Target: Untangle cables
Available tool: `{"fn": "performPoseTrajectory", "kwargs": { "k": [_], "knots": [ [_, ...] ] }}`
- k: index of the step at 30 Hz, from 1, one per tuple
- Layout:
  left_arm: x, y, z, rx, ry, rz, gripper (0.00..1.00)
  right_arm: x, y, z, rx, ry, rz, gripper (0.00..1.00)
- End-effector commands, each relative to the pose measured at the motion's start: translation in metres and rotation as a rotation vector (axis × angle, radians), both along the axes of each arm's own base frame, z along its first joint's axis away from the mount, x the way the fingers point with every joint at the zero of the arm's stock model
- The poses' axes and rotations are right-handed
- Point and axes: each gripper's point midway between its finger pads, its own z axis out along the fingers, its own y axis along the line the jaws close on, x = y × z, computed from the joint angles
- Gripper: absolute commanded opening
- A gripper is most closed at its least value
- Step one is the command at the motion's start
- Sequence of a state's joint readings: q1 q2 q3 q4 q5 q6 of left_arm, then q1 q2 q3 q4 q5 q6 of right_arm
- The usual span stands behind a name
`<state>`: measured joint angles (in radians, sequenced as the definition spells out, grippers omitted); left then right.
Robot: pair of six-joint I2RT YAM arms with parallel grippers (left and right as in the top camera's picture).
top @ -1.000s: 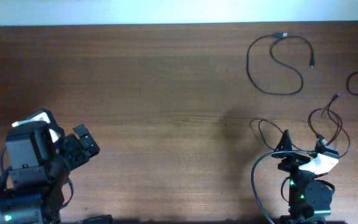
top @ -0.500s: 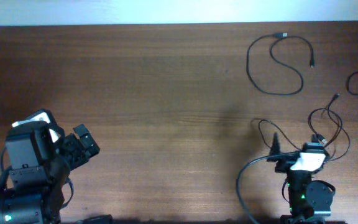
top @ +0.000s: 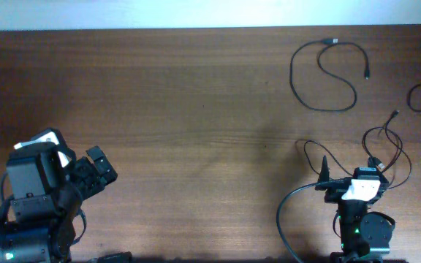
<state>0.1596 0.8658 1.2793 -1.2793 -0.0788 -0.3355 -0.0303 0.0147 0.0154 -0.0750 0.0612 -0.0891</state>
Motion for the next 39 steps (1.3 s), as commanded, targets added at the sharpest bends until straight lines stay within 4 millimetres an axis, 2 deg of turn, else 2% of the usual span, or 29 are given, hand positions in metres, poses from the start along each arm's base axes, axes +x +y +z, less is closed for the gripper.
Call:
{"fn": "performPoseTrajectory", "kwargs": {
  "k": [1, 16, 18, 20, 21, 23, 24, 25, 26, 27, 28, 30, 34, 36, 39],
  "knots": [
    [0.000, 0.000, 0.000, 0.006, -0.001, -0.008, 0.99, 0.000, -0.004, -0.003, 0.022, -0.001, -0.018, 0.98],
    [0.000, -0.002, 0.000, 0.006, -0.001, -0.018, 0.99, 0.000, -0.002, -0.005, 0.023, 0.009, -0.007, 0.98],
    [-0.013, -0.019, 0.016, 0.016, -0.087, -0.096, 0.99, 0.000, -0.002, -0.005, 0.023, 0.008, -0.007, 0.98],
    [-0.042, -0.030, 0.038, 0.028, -0.236, -0.150, 0.99, 0.000, -0.002, -0.005, 0.023, 0.009, -0.007, 0.98],
    [-0.068, -0.031, 0.048, 0.038, -0.344, -0.151, 0.99, 0.000, -0.002, -0.005, 0.023, 0.009, -0.007, 0.98],
    [-0.095, -0.032, 0.046, 0.047, -0.444, -0.150, 0.99, 0.000, -0.002, -0.005, 0.023, 0.009, -0.007, 0.98],
    [-0.105, -0.032, 0.036, 0.049, -0.475, -0.149, 0.99, 0.000, -0.002, -0.005, 0.023, 0.009, -0.007, 0.98],
    [-0.105, -0.032, 0.027, 0.031, -0.493, -0.134, 0.99, 0.000, -0.002, -0.005, 0.023, 0.009, -0.007, 0.98],
    [-0.099, -0.031, 0.017, 0.029, -0.515, -0.128, 0.99, 0.000, -0.002, -0.005, 0.023, 0.009, -0.007, 0.98],
    [-0.071, -0.026, -0.002, 0.044, -0.566, -0.090, 0.99, 0.000, -0.002, -0.005, 0.023, 0.009, -0.007, 0.99],
    [-0.058, -0.024, -0.014, 0.052, -0.613, -0.082, 0.99, 0.000, -0.002, -0.005, 0.023, 0.009, -0.007, 0.98],
    [-0.041, -0.028, -0.031, 0.043, -0.644, -0.110, 0.99, 0.000, -0.002, -0.005, 0.023, 0.008, -0.007, 0.98],
    [-0.002, -0.038, -0.039, 0.051, -0.760, -0.191, 0.99, 0.000, -0.002, -0.005, 0.023, 0.009, -0.007, 0.98],
    [0.018, -0.053, -0.044, 0.100, -0.852, -0.309, 0.99, 0.000, -0.002, -0.005, 0.023, 0.009, -0.007, 0.98],
    [0.039, -0.064, -0.075, 0.106, -0.954, -0.373, 0.99, 0.000, -0.002, -0.005, 0.023, 0.009, -0.007, 0.98]
  ]
}}
